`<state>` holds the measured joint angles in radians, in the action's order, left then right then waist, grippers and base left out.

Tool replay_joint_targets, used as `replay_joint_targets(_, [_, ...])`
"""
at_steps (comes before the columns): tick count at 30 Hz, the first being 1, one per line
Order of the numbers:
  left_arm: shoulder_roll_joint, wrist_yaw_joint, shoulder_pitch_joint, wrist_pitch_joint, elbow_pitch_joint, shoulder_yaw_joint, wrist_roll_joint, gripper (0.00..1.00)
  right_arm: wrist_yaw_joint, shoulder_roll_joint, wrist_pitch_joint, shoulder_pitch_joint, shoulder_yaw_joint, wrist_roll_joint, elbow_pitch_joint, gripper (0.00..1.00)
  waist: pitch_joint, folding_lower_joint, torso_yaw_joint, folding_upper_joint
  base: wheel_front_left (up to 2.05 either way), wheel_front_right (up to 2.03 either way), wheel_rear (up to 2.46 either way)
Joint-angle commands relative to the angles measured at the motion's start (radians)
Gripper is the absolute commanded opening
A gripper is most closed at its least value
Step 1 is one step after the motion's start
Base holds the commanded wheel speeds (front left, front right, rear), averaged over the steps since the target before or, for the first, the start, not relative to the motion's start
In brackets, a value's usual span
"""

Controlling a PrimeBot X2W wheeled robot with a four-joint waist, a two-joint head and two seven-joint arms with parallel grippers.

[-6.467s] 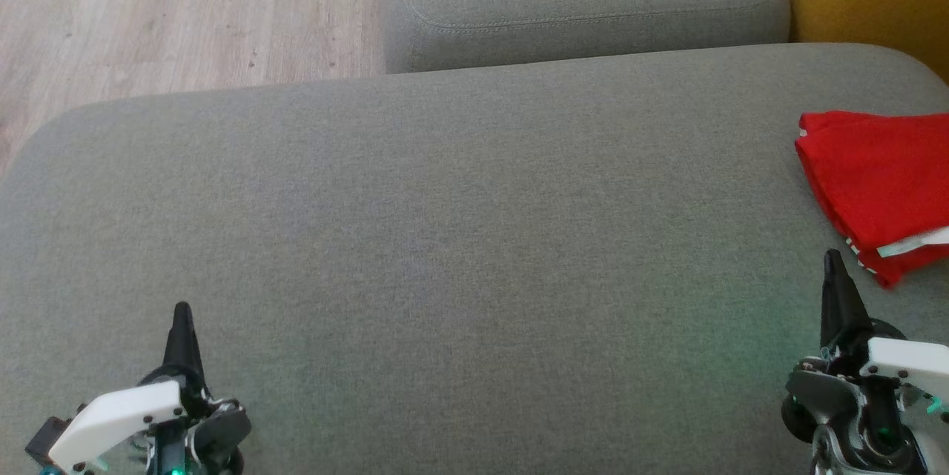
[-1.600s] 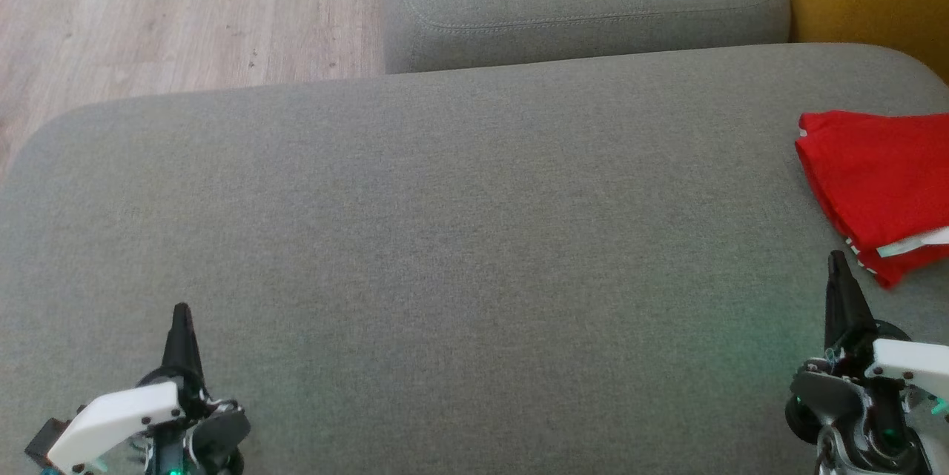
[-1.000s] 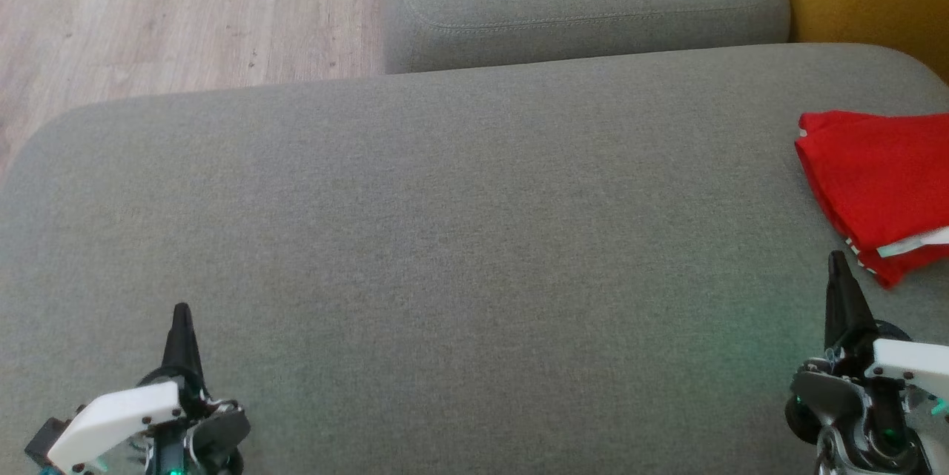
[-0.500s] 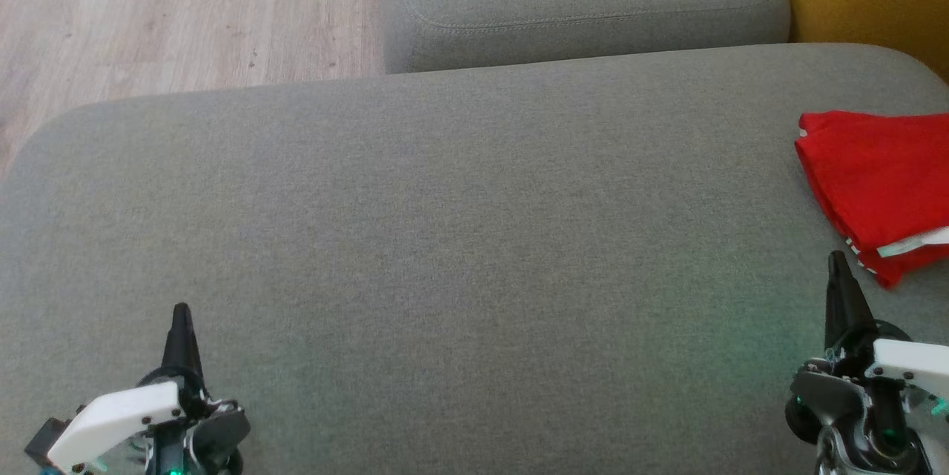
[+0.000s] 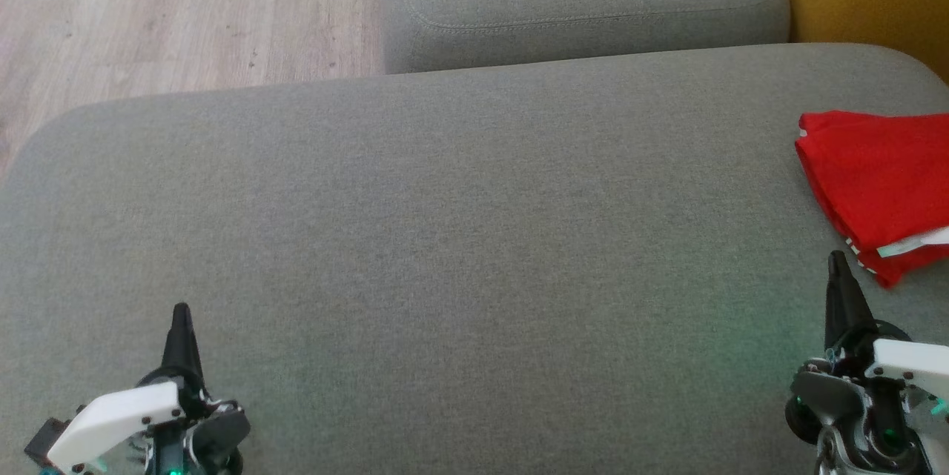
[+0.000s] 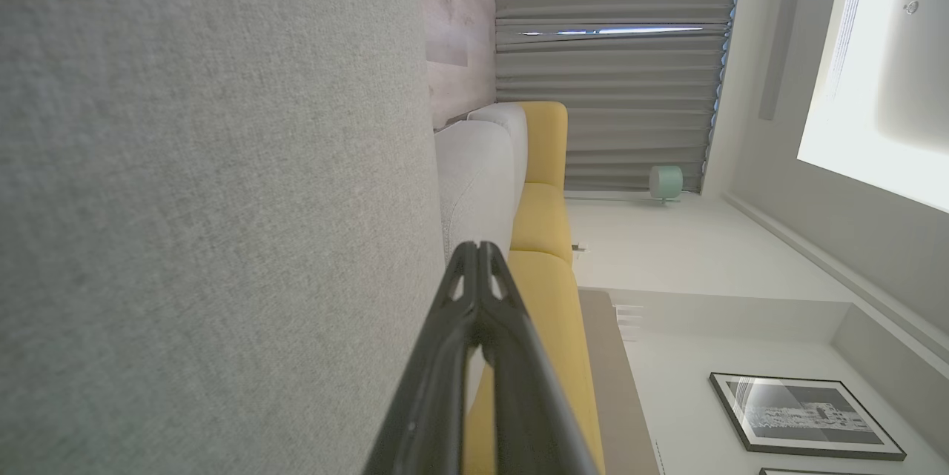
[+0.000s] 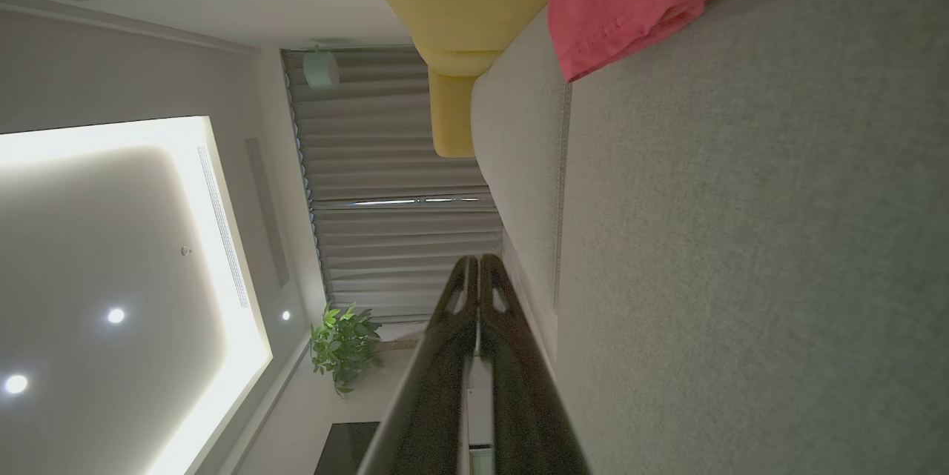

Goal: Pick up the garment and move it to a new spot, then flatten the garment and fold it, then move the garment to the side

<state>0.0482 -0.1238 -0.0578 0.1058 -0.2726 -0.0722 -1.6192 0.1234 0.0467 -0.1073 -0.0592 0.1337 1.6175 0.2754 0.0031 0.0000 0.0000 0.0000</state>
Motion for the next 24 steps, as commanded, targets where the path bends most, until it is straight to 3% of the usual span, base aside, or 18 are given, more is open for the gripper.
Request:
replay_joint_targets(1, [0.004,-0.007,-0.05,0.006,0.028,-0.04,0.01,0.0,0.007,0.005,-0.005,-0.049,-0.021,-0.008,-0.031,0.0,0.0,0.0,0.0,0.0,0.0,0.0,0.0])
replay_joint_targets(24, [0.003,-0.007,-0.05,0.007,0.028,-0.041,0.01,0.0,0.007,0.004,-0.006,-0.049,-0.02,-0.009,-0.031,0.0,0.0,0.0,0.0,0.0,0.0,0.0,0.0])
